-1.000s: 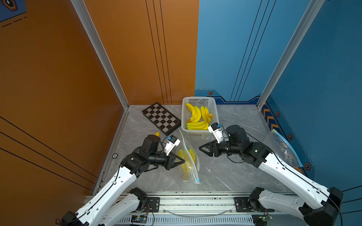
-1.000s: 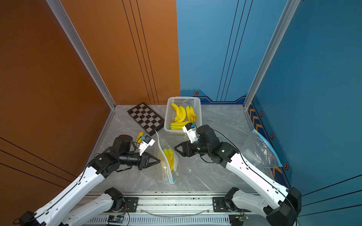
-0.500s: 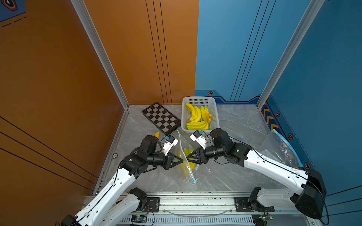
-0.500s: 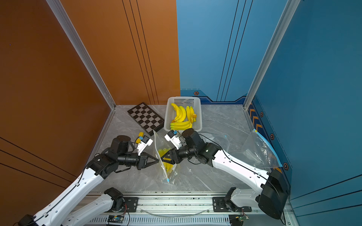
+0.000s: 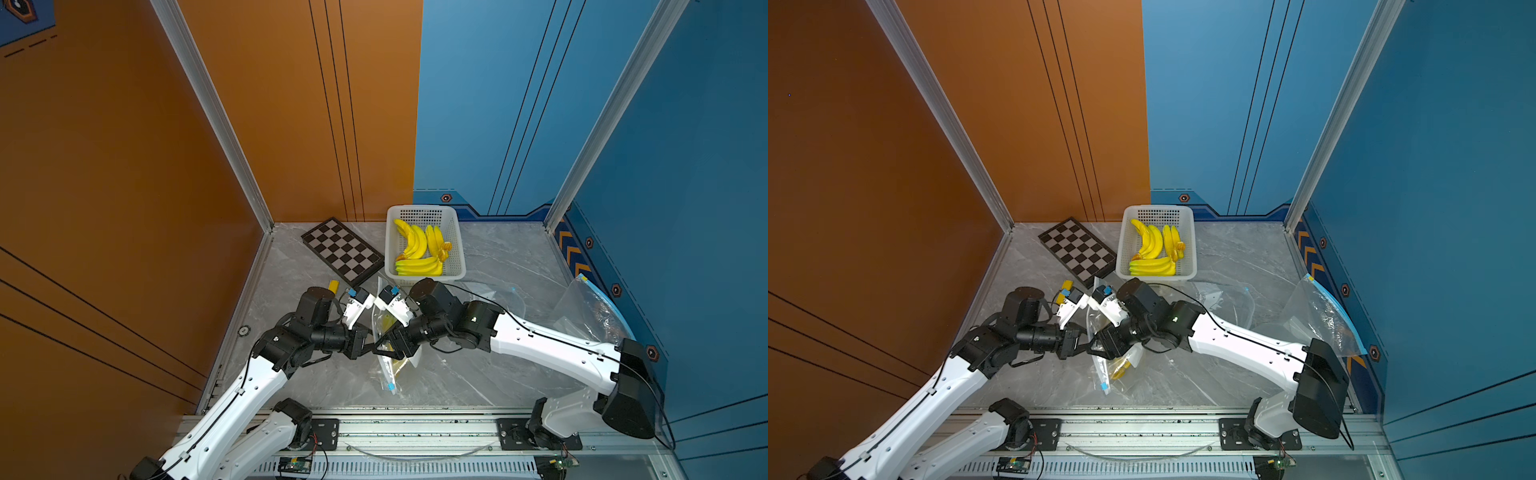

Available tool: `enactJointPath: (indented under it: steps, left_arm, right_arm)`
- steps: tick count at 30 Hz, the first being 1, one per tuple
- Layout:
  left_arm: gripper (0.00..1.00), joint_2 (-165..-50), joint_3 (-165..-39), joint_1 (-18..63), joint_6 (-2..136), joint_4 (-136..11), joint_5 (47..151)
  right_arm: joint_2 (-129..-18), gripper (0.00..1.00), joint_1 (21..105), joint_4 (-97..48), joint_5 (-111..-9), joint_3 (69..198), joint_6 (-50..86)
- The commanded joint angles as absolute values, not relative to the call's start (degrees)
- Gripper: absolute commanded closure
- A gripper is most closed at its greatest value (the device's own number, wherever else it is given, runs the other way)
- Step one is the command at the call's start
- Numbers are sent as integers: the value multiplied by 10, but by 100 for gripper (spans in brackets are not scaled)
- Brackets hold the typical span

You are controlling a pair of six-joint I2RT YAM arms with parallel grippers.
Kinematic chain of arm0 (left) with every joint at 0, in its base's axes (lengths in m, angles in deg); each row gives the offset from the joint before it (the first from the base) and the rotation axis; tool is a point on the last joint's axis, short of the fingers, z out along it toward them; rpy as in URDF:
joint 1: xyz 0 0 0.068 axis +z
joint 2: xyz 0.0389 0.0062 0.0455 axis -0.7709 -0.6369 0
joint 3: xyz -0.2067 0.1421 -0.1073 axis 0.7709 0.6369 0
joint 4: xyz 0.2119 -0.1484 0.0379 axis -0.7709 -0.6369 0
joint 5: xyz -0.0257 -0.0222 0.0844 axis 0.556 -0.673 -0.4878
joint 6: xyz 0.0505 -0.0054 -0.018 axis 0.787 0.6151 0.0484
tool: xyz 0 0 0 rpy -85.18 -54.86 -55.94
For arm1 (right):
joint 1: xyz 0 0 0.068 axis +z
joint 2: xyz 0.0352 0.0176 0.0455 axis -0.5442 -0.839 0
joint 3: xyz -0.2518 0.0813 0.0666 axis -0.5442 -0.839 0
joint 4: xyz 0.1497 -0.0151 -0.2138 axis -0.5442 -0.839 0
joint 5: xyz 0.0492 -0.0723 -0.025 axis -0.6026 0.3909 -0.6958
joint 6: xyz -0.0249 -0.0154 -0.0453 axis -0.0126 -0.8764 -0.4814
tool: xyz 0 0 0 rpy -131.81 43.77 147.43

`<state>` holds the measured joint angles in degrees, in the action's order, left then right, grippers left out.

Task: Open the zip-top bag and take out the banana
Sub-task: Open the zipper of the food storage bag at the center of the board.

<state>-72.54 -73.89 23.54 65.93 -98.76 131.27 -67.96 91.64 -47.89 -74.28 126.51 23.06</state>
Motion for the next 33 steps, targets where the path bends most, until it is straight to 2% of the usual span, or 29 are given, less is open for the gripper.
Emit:
enactJointPath:
  steps: [1,3,7,14,23,25,29,33]
  left_arm:
    - [100,-722,-758,239,671,-982,1325]
    - [100,-723,-757,240,670,-982,1324]
    - [100,-726,-758,240,673,-982,1324]
    - [100,-734,-765,237,677,-982,1325]
    - [100,-731,-766,241,671,-983,1325]
    - [100,-728,-766,242,670,-983,1324]
    - [100,-727,-766,245,670,-983,1325]
    - [100,-732,-768,247,671,-982,1331]
  right_arm:
    - [-631,37,909,-568,-589,1276,203]
    - [-599,32,899,-581,-550,1266,212]
    - [-573,30,879,-579,-585,1242,223]
    - [-574,30,849,-507,-642,1195,266]
    - [-608,32,842,-458,-719,1212,273]
    - [-576,31,816,-458,-710,1200,283]
    - [-514,29,703,-487,-737,1162,308]
    - [-546,20,689,-547,-811,1186,255]
